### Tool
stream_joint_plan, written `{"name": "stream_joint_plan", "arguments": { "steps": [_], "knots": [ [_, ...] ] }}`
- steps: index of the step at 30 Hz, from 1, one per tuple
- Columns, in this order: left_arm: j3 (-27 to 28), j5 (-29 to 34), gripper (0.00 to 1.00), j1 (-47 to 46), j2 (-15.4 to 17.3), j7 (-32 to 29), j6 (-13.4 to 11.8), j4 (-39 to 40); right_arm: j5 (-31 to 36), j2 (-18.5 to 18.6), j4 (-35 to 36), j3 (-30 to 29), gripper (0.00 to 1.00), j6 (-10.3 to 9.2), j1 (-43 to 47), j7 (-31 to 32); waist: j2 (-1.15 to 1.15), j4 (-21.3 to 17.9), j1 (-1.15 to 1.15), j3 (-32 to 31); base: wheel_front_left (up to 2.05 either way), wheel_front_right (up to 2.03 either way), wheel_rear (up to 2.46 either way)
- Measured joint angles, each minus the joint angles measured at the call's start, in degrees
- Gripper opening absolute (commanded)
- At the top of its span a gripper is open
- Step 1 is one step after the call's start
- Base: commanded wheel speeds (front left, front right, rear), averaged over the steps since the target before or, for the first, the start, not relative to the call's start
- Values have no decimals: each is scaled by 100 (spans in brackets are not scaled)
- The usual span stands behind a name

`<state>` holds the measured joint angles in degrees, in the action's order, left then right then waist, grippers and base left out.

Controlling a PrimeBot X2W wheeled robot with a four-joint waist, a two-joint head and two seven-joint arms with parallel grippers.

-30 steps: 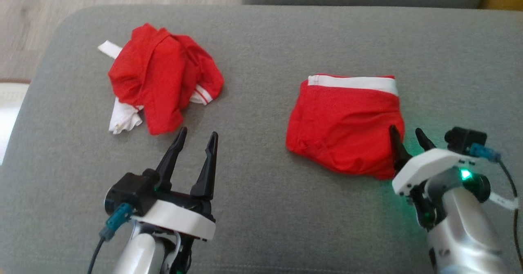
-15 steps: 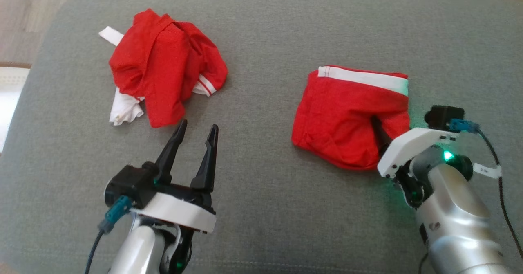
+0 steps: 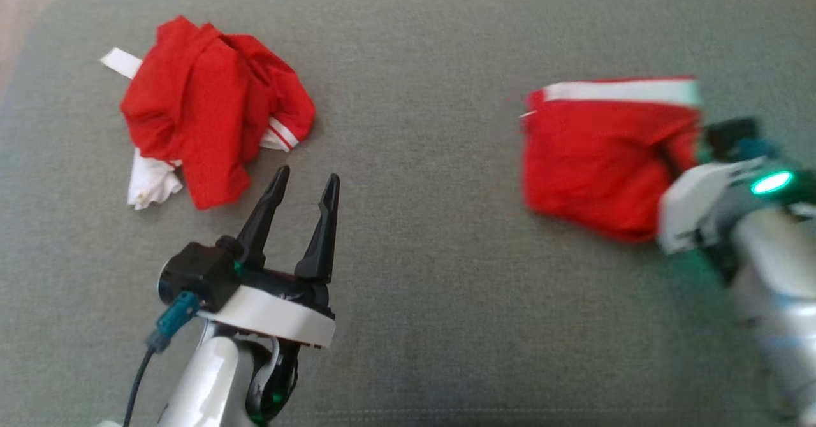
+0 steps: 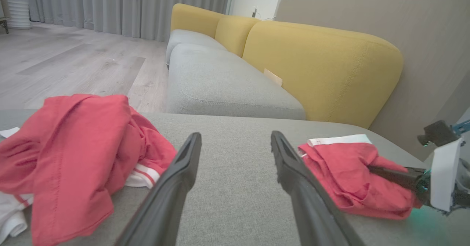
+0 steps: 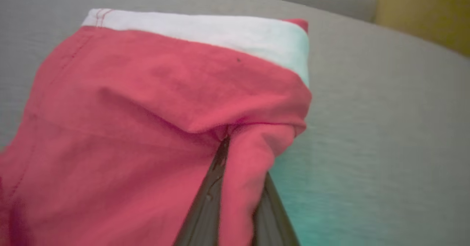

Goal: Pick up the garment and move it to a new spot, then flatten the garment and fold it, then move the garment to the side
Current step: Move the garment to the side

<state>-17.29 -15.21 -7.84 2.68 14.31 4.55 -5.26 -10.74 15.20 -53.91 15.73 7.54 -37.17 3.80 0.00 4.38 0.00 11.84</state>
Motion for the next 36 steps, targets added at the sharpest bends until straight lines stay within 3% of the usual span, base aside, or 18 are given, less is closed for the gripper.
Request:
{"name": "stream_joint_plan", "arguments": {
  "steps": [8, 13, 19, 32, 33, 34, 36],
  "knots": [
    [-10, 0, 100, -200, -2, 0, 53, 66, 175, 1642, 199, 747, 0, 0, -576, 102, 0, -124, 0, 349, 0, 0, 0],
    [-15, 0, 100, -287, -3, 0, 59, 100, 151, 2290, 85, 848, 0, 0, -795, 91, 0, -104, 0, 548, 0, 0, 0],
    [37, 0, 100, -342, -4, 1, 110, 101, 188, 2490, -226, 772, 0, 0, -932, 67, 0, -29, 1, 695, 0, 0, 0],
    [85, -1, 100, -341, -5, 34, 151, 99, 653, 2485, -520, 303, 0, 0, -939, 16, 0, 28, 0, 659, 0, 0, 0],
    [89, -1, 100, -341, -5, 34, 151, 97, 693, 2482, -524, 227, 42, 0, -939, 16, 0, 28, 0, 652, 0, 0, 0],
    [93, -1, 100, -341, -5, 34, 151, 96, 737, 2476, -524, 164, 100, 0, -940, 15, 0, 27, 0, 644, 0, 0, 0],
    [109, -1, 100, -341, -5, 34, 151, 89, 794, 2426, -524, -13, 100, 0, -944, 8, 0, 20, 0, 621, 0, 0, 0]
  ]
}}
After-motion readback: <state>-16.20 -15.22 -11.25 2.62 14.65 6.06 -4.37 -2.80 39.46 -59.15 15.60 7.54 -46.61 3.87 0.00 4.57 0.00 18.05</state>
